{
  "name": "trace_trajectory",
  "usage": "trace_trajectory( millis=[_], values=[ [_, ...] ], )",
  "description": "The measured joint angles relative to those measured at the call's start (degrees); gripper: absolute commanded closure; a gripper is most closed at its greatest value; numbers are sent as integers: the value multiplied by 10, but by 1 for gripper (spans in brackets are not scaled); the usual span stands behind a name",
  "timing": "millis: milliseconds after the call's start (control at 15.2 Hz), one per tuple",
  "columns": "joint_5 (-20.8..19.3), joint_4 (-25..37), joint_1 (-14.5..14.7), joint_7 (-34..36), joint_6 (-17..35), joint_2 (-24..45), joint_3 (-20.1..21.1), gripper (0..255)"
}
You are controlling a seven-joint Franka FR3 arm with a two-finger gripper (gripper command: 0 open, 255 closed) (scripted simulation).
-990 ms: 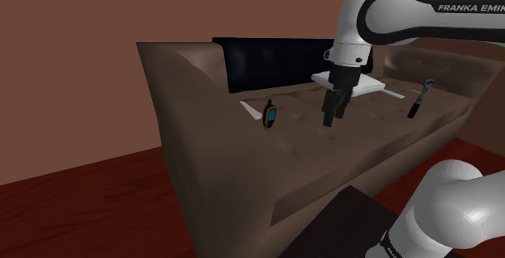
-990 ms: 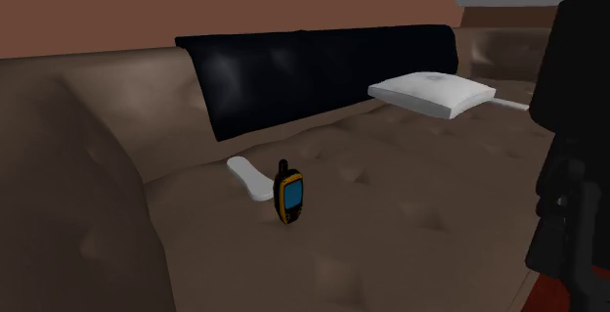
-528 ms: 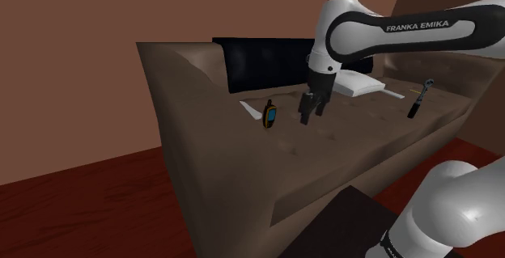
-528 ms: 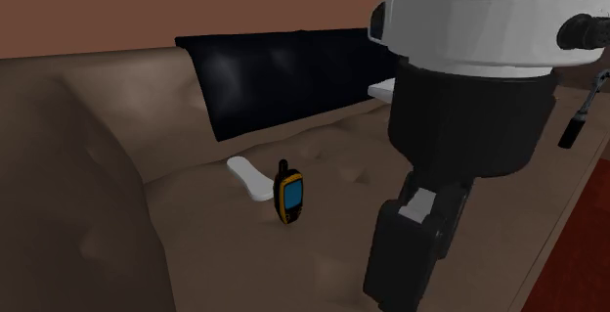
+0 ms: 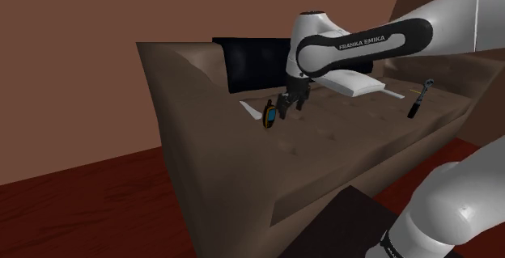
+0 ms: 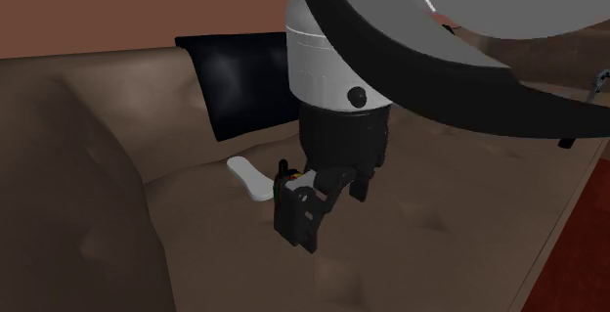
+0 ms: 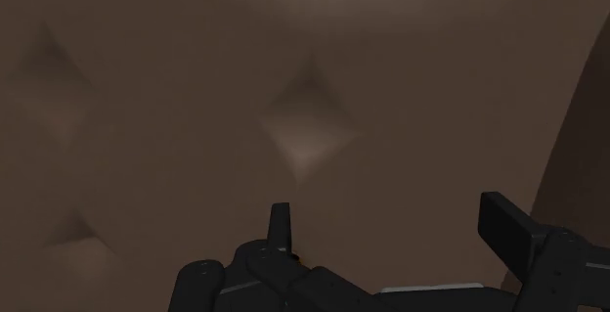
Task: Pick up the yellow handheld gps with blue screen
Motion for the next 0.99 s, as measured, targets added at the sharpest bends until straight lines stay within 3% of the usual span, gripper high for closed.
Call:
trace_trajectory(
  millis=[462, 990],
  values=[
    [-91, 89, -33, 72, 75, 124, 12, 0],
    [-209, 230, -41, 171, 110, 268, 8, 0]
  ],
)
